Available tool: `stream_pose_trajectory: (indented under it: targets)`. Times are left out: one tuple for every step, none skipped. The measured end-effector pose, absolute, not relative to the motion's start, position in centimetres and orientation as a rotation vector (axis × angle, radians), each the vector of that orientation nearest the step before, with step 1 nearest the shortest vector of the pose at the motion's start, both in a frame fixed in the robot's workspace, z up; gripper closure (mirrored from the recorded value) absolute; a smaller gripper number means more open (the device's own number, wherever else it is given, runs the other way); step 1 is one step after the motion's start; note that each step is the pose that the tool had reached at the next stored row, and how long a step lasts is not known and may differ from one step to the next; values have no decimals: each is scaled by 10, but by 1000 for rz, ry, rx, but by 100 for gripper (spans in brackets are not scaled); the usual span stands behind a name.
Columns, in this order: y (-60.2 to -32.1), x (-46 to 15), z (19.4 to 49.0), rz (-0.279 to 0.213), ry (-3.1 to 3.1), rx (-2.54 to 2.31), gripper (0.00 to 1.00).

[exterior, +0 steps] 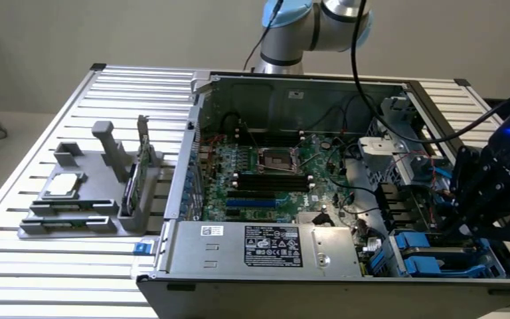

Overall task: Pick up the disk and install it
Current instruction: 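Insert the first disk wire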

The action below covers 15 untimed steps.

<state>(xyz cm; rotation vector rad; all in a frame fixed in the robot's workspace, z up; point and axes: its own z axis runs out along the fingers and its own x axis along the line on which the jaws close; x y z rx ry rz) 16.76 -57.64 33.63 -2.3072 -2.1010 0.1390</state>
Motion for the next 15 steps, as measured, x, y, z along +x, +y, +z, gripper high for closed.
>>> stream_pose_trajectory:
  targets:
    - [-576,168,336,140,-2102,-2306,84]
    - [-576,168,336,140,-2104,-2304,84]
    - [-576,169,336,140,-2106,-2302,84]
    - [-576,169,336,140,-2109,-2299,84]
    - [-576,169,336,140,-2112,-2297,84]
    - [-576,169,336,140,-2116,-2293,84]
    - [-576,169,336,140,-2121,-2289,84]
    - [-576,169,336,141,-2126,-2284,84]
    - [-576,169,336,141,-2132,-2279,84]
    - [-576,169,336,141,-2139,-2273,84]
    - [-576,169,336,141,-2146,-2267,84]
    - [-576,169,336,141,-2152,-2261,84]
    - [-576,169,336,141,-2158,-2256,84]
    - [-576,169,336,141,-2163,-2252,84]
    - [-576,169,336,141,-2166,-2248,84]
